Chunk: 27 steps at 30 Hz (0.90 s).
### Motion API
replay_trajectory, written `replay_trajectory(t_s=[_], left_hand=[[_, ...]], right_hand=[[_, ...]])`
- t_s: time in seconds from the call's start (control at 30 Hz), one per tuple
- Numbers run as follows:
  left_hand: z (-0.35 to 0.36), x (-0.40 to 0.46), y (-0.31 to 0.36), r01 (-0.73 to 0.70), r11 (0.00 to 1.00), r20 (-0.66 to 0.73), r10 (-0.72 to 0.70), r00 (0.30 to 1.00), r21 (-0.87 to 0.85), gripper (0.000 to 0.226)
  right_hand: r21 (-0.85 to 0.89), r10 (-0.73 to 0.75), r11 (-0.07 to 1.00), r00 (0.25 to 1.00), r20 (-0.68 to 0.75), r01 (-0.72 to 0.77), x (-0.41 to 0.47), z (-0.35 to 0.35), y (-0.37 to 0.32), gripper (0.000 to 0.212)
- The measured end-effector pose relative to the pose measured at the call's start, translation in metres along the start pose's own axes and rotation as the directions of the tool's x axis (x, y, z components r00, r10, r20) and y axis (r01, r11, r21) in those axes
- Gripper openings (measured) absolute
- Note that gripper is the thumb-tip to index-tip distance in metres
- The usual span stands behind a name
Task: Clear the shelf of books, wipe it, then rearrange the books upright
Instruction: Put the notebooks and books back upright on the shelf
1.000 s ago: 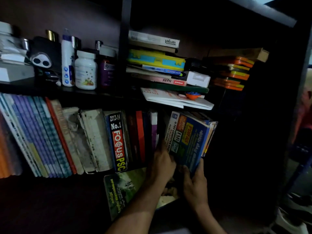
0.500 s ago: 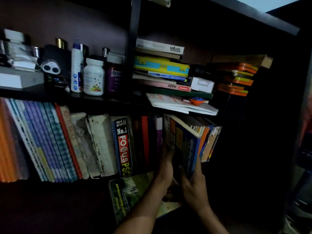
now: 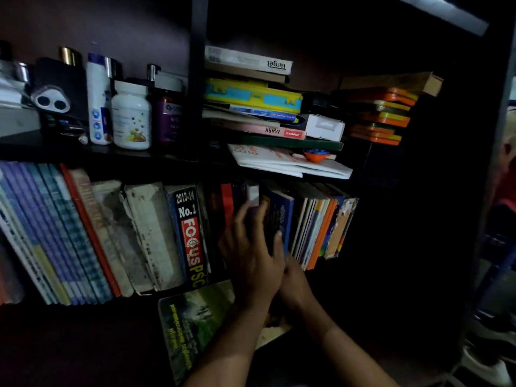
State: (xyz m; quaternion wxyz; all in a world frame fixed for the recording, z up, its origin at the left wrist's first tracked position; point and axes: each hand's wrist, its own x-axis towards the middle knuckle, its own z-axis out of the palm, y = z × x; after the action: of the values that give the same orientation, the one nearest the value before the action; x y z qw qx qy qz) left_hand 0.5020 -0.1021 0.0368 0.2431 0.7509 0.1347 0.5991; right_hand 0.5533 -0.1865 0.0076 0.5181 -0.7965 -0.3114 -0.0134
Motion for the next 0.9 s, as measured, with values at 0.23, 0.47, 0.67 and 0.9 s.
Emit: replay_trajectory(t_s=[0.23,0.47,0.67,0.9], left_hand=[[0.0,0.004,-0.005,0.058,0.995,0.045,-0.055,0.997,-0.076,0.042],[0.01,0.004,0.019,0.246,0.96,0.013,-0.246,0.969,-0.132,0.048],[0.016,0.002,0.004,0.238,0.965,0.023,-0.237,0.971,-0.111,0.057],[0.01,-0.003,-0.015,0.091,0.995,0.096,-0.094,0.991,0.028,0.035]], right_hand=[[0.059,0.049,0.996,0.972,0.231,-0.065,0.022,0.012,-0.027,0.041],[0.01,-0.053,0.999,0.984,0.169,0.052,0.03,0.013,-0.004,0.049],[0.311,-0.022,0.949,0.971,0.239,-0.055,0.039,0.018,-0.006,0.046],[0.075,-0.09,0.993,0.995,0.035,0.088,0.015,0.019,-0.005,0.011]])
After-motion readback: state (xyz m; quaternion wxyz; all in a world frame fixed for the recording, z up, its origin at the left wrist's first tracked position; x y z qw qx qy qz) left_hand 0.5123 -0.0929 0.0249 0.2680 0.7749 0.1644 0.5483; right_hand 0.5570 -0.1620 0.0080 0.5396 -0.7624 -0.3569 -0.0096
